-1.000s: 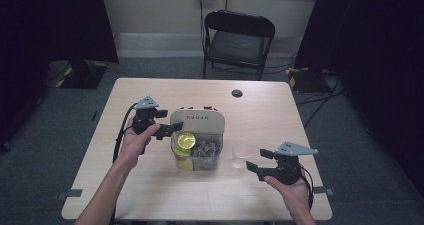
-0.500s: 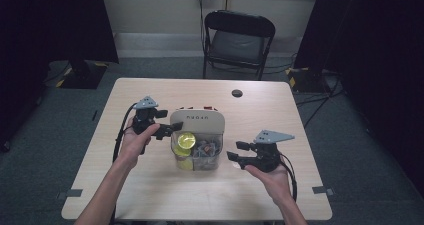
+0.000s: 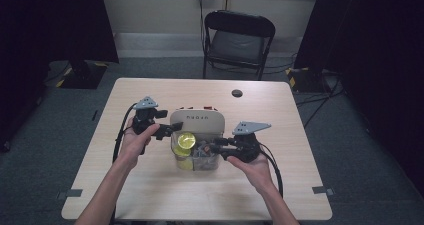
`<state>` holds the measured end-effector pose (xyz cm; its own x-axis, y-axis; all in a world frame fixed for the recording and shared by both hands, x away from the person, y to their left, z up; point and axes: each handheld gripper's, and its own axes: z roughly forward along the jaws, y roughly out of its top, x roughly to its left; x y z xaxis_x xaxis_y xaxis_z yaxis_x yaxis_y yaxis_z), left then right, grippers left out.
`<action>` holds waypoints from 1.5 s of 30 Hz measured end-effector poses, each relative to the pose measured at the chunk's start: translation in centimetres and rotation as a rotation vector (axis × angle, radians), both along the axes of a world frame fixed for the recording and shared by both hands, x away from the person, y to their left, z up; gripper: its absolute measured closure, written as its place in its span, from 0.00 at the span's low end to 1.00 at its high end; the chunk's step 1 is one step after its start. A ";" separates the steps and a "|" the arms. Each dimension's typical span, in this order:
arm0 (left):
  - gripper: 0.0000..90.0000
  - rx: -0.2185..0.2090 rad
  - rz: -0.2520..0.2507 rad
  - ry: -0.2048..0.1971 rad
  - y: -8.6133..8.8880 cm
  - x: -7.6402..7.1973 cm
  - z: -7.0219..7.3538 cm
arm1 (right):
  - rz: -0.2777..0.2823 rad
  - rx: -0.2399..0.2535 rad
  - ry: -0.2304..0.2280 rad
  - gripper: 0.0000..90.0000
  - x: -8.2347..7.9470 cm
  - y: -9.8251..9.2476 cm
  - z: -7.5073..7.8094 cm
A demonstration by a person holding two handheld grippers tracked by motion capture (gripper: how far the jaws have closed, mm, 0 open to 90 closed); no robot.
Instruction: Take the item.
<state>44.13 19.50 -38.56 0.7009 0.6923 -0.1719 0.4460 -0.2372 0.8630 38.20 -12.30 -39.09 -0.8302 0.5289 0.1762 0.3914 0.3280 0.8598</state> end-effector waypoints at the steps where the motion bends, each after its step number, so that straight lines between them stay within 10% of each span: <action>1: 0.17 0.002 0.000 0.000 0.0 0.0 0.0 | 0.001 -0.001 0.005 0.72 0.2 0.1 -0.1; 13: 0.17 0.004 0.000 0.001 -0.1 0.0 -0.1 | 0.016 -0.025 0.056 0.74 1.0 0.7 -2.0; 25: 0.17 0.010 0.002 0.003 0.0 -0.1 -0.2 | 0.035 -0.007 0.077 1.00 1.3 0.8 -2.5; 45: 0.17 0.011 0.003 0.005 -0.1 -0.1 -0.3 | 0.027 0.022 0.036 1.00 1.0 0.7 -1.2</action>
<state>44.06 19.38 -38.83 0.6980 0.6962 -0.1678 0.4509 -0.2452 0.8582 39.19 -11.59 -40.28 -0.8371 0.5018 0.2179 0.4137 0.3201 0.8523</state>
